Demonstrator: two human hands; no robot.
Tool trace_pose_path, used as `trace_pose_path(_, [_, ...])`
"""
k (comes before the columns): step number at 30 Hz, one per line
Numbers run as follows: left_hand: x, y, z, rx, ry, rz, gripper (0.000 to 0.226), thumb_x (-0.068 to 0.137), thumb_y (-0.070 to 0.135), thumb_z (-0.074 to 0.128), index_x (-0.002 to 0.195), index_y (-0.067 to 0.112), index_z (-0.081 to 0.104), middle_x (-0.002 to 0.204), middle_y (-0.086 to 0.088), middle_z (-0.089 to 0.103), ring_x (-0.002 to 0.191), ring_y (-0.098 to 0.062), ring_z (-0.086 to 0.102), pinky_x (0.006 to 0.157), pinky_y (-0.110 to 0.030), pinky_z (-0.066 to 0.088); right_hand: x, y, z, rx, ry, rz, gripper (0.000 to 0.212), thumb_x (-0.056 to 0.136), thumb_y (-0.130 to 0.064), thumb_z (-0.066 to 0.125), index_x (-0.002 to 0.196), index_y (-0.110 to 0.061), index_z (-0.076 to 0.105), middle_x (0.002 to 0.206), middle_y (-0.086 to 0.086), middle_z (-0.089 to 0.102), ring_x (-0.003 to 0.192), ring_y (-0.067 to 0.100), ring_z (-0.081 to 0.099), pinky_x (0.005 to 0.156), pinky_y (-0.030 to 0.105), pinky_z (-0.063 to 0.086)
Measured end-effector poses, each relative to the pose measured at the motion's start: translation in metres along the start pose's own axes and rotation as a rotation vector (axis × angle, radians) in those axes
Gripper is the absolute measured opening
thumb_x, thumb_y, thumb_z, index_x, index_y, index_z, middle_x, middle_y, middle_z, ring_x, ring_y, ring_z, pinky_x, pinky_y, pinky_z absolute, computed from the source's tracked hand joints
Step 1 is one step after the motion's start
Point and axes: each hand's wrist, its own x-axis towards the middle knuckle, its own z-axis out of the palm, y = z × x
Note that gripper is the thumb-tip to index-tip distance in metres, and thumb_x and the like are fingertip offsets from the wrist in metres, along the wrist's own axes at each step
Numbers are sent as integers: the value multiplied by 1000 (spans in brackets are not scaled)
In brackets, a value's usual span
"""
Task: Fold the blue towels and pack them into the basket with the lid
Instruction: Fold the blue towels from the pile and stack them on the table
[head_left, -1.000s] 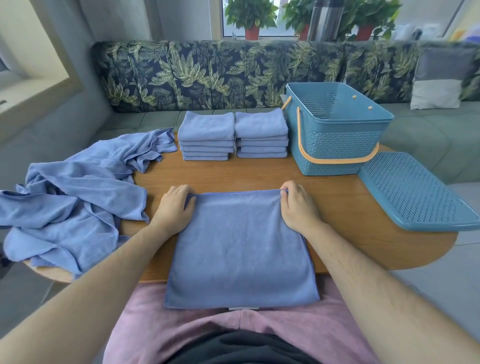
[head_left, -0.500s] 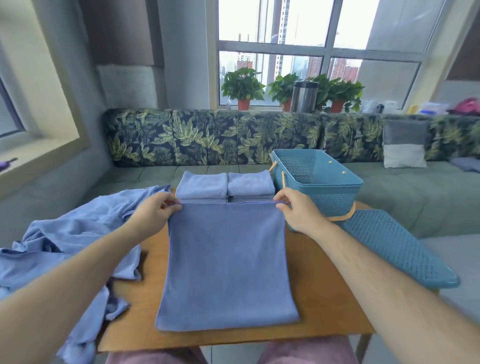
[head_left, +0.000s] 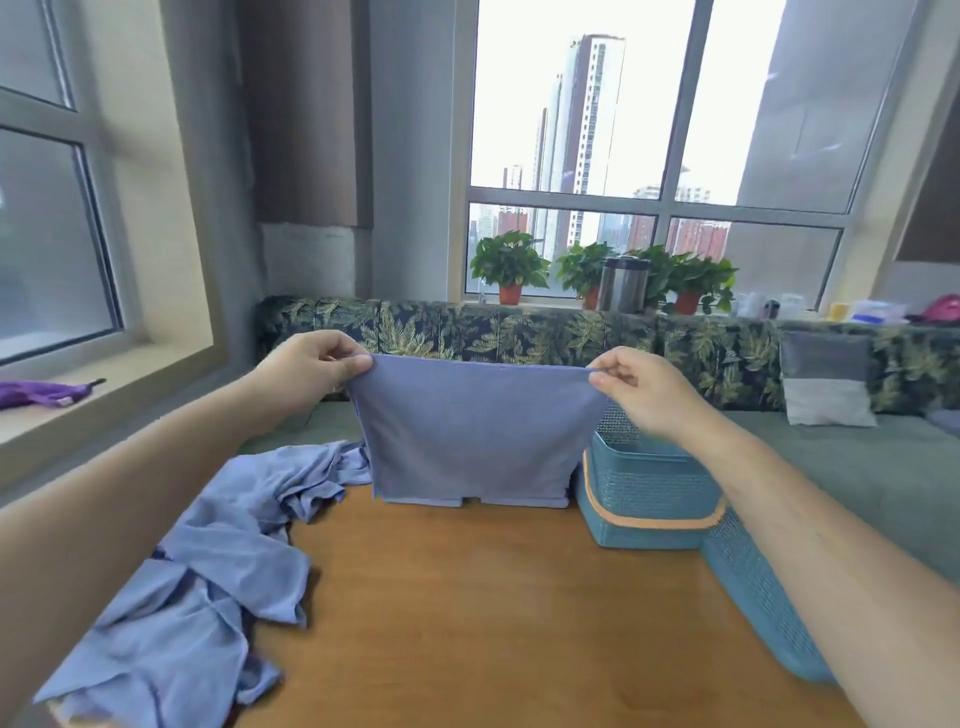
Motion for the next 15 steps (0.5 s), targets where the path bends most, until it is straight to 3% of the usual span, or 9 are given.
trace_pose_path(5, [2,23,-21,39,34,50,11,87,34,77,82,24,74,82,0,73,72,-11,59,74,-30,47,6,-24,-26,108,-3,58,8,98,-17,65,100,-21,72,90,-5,75,82,8,65,79,25,48])
trace_pose_path(8, [3,28,-17,60,4,0,12,86,30,78,82,19,74,60,0,65,52,-11,54,55,-22,43,8,-29,-28,60,-47,111,7,98,-16,65,97,-17,71,73,-6,71,59,13,54,62,24,46])
trace_pose_path(10, [4,24,-9,58,-12,-60,11,87,23,77,84,14,73,52,-2,62,43,-11,53,46,-18,42,9,-25,-20,-43,-93,150,8,99,-17,63,96,-17,69,62,-7,69,51,13,57,55,25,43])
trace_pose_path(12, [5,15,1,23,-30,-111,10,89,17,76,88,8,72,56,-2,67,47,-14,64,53,-25,49,11,-17,-6,-76,-133,201,8,101,-16,60,97,-16,67,72,1,74,60,15,71,54,27,44])
trace_pose_path(15, [7,-4,15,-60,-48,-179,10,91,11,72,93,2,69,77,-11,76,67,-22,75,69,-36,58,11,-3,16,6,-135,275,8,102,-10,57,103,-10,65,95,10,73,74,18,76,56,29,55])
